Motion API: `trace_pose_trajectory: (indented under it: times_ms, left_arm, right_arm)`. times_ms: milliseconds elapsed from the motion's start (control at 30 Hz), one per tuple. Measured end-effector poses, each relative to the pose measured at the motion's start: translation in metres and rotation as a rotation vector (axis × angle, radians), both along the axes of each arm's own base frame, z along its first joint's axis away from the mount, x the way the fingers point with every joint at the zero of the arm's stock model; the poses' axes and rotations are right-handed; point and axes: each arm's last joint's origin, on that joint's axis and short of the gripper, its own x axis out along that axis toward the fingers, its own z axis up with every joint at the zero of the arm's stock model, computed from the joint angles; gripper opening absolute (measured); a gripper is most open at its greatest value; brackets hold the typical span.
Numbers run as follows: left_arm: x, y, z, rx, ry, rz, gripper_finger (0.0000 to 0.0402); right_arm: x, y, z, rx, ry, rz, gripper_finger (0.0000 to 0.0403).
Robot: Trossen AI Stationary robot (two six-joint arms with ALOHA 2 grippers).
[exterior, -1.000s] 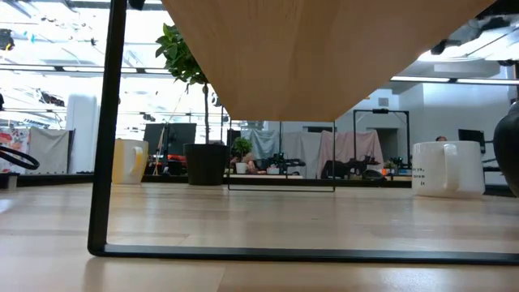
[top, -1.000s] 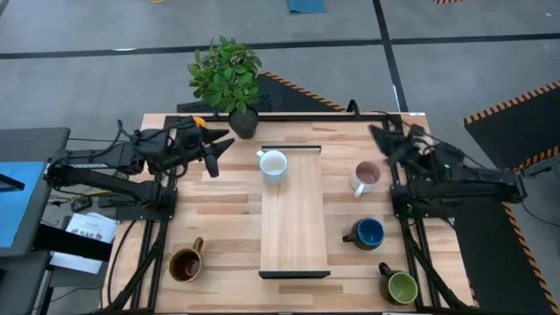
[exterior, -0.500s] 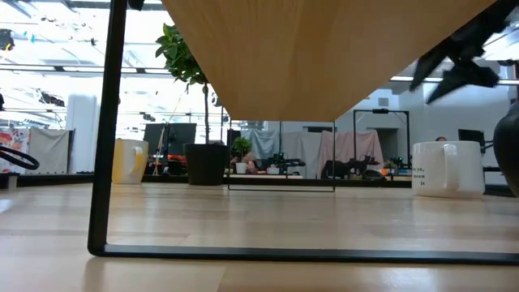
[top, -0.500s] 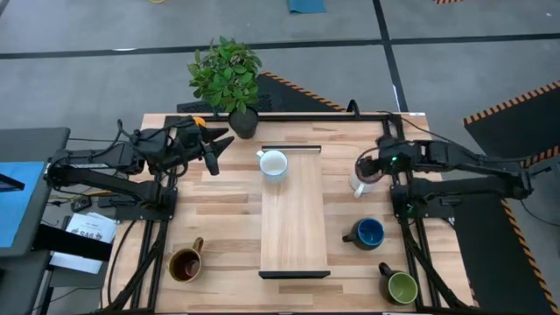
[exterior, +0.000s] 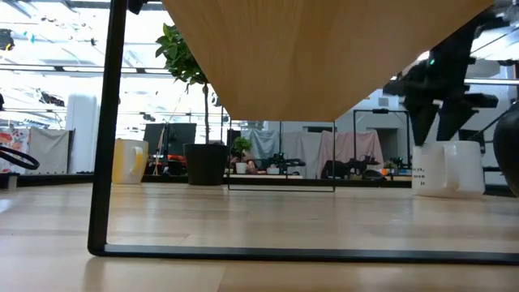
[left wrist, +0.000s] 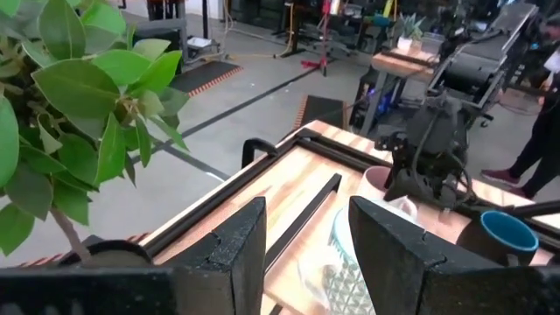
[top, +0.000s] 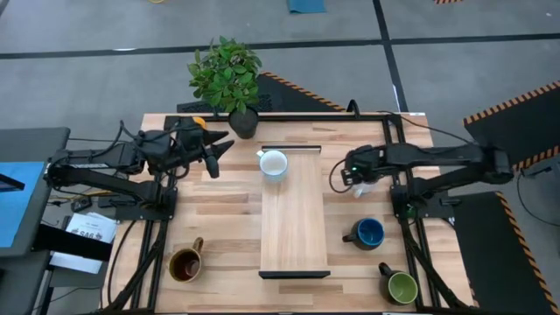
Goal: Place coffee mugs
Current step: Put the white mug on the shelf
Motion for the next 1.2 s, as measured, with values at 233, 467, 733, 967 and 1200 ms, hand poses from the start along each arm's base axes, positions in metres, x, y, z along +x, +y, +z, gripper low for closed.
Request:
trace_pose_trajectory:
  times_ms: [233, 467, 733, 967, 1200]
  left_arm:
    - [0.0, 0.0, 0.0, 0.0, 0.005, 0.0, 0.0149]
    - [0.0, 0.0, -0.001, 0.067, 0.055, -0.009, 0.0149]
    - [-0.002, 0.0, 0.0, 0.086, 0.06, -0.009, 0.0149]
    - [-0.002, 0.0, 0.0, 0.099, 0.066, -0.009, 0.0149]
    - [-0.002, 0.0, 0.0, 0.099, 0.067, -0.007, 0.0149]
  right_arm:
    - [0.018, -0.006, -0.021, 0.035, 0.044, -0.015, 0.0224]
    - [0.021, -0.006, -0.027, 0.066, 0.077, 0.019, 0.0088]
    - [0.018, -0.005, 0.042, 0.002, -0.09, 0.133, 0.0044]
    - [0.027, 0.002, 0.143, -0.206, -0.363, 0.395, 0.0044]
    - [0.075, 0.024, 0.19, -0.272, -0.392, 0.738, 0.0044]
